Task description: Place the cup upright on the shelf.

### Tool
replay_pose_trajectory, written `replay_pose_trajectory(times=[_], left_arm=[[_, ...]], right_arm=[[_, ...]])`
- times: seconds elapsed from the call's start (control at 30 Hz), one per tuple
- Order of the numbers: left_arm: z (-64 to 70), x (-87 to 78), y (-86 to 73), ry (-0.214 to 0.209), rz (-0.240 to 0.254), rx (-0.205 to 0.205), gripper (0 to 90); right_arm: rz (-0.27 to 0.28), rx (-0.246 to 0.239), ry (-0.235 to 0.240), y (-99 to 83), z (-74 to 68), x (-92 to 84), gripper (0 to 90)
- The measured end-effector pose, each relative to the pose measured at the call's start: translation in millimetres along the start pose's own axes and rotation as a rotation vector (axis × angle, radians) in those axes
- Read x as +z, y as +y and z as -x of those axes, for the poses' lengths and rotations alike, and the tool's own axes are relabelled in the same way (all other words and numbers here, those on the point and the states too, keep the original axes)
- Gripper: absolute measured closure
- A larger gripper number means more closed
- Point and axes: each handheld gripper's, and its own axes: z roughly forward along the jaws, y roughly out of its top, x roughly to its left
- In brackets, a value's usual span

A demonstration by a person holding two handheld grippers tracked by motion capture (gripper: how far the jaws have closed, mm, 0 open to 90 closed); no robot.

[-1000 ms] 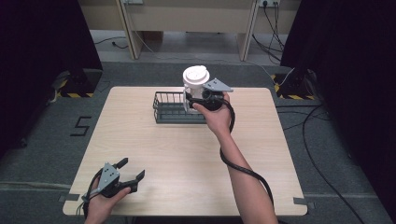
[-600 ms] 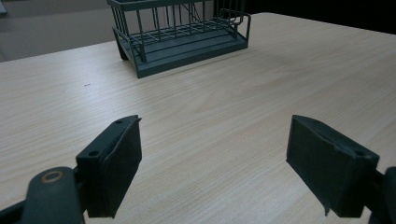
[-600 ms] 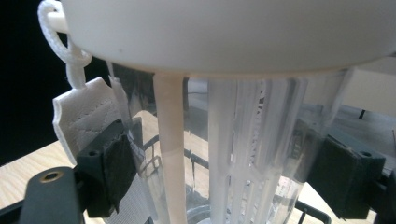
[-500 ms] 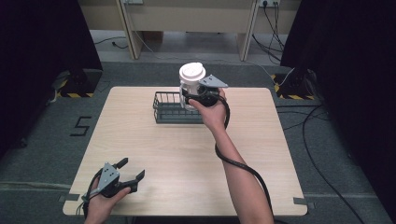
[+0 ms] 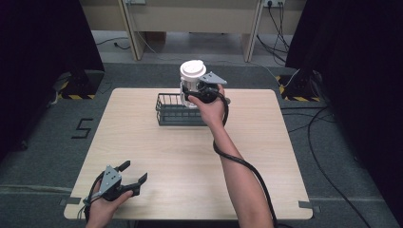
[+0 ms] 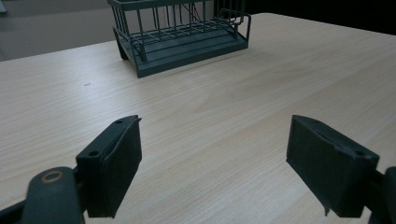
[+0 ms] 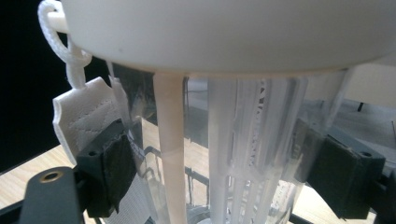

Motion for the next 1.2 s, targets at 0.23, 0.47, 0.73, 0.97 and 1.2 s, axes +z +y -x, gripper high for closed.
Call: replay_pose_trajectory(times=[0.23, 0.47, 0.73, 0.97, 1.2], left_arm=[[-0.1, -0.1, -0.1, 0.001, 0.0, -0.001, 17.6], [-0.1, 0.0, -0.1, 0.0, 0.0, 0.0, 17.5], [0.1, 0.2, -0.2, -0.003, -0.001, -0.001, 17.5], [0.0, 0.1, -0.1, -0.004, 0.0, 0.001, 17.6], [0.2, 0.1, 0.0, -0.006, 0.001, -0.001, 17.6]], right_arm=[[-0.014, 0.009, -0.02, 0.5, 3.5, 13.2, 17.6], [-0.024, 0.025, -0.035, -2.4, 5.8, 22.0, 17.6], [-0.048, 0.032, -0.05, -12.9, 6.9, 30.0, 17.6], [-0.075, 0.033, -0.067, -21.7, 8.4, 35.3, 17.5], [-0.097, 0.038, -0.07, -30.3, 8.8, 39.1, 17.5]])
